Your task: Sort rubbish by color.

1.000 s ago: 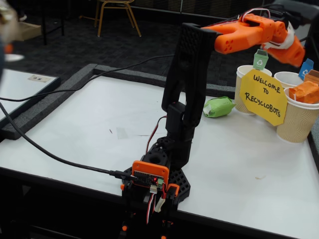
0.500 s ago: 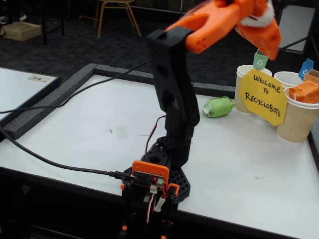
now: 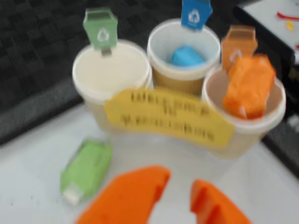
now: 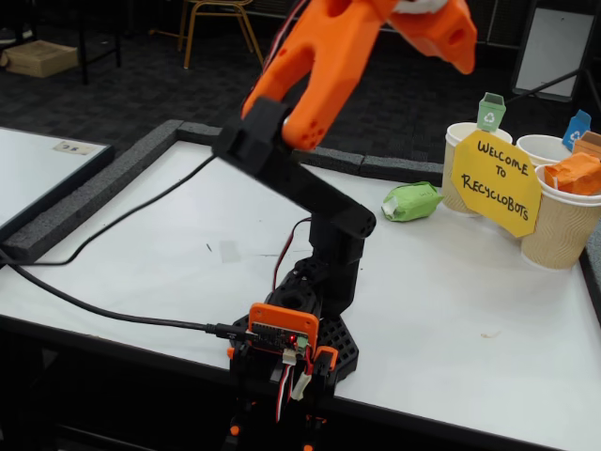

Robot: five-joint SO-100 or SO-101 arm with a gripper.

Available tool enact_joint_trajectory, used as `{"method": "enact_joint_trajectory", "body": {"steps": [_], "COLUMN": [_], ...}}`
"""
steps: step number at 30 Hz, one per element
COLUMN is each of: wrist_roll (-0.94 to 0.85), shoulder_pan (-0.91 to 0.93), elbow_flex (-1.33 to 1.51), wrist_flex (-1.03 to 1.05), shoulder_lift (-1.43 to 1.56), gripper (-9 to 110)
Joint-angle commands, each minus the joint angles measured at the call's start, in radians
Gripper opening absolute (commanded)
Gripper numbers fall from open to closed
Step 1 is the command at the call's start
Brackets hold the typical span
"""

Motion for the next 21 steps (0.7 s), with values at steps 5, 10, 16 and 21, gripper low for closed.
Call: {"method": "enact_joint_trajectory", "body": {"steps": [5, 10, 16, 21], "wrist_roll": [0.032, 0.037, 0.038, 0.038], "shoulder_pan": [0.002, -0.014, -0.071, -0.115], "elbow_flex": [-0.186, -0.179, -0.140, -0.038], "wrist_flex": [0.126, 0.126, 0.100, -0.008], "shoulder_lift": [0.080, 0.078, 0.075, 0.069], "gripper": [0, 0, 0, 0]}}
